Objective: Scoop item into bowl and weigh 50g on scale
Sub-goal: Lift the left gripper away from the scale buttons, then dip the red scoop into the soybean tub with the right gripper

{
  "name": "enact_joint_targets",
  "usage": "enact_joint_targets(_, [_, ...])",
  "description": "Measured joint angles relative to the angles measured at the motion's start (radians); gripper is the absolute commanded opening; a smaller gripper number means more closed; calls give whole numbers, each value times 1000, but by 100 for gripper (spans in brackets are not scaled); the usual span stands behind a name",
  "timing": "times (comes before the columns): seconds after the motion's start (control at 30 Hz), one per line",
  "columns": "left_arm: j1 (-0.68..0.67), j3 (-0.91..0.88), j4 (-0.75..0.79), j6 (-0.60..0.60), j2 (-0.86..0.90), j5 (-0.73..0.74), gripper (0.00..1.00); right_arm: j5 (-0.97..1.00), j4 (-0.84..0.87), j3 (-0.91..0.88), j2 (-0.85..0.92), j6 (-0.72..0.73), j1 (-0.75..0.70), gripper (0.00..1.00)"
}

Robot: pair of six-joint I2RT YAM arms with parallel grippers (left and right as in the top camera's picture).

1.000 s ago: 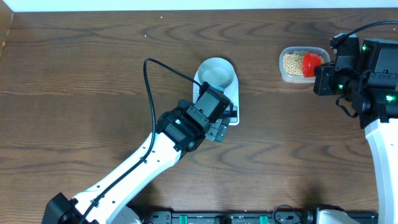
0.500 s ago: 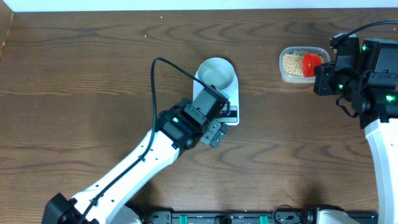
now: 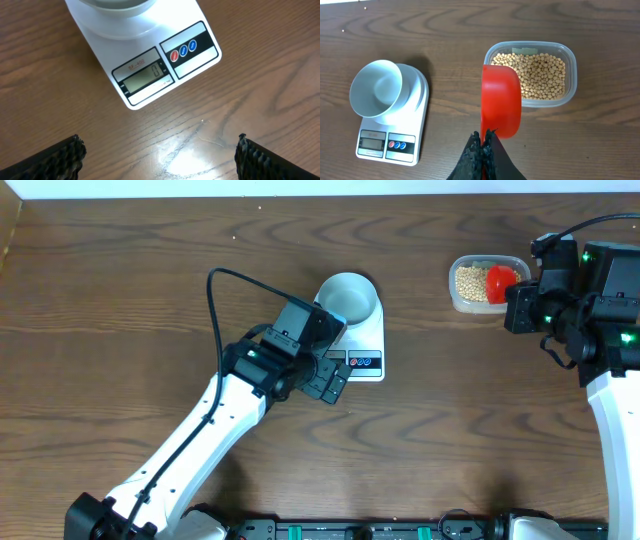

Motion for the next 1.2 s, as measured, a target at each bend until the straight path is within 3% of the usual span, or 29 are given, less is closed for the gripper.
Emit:
enact_joint_targets(0.8, [40,0,80,19,0,22,98,0,-1,0,11,29,-9,1])
enact_joint_targets(1.2, [40,0,82,19,0,23,98,38,33,29,171,26,-42,1])
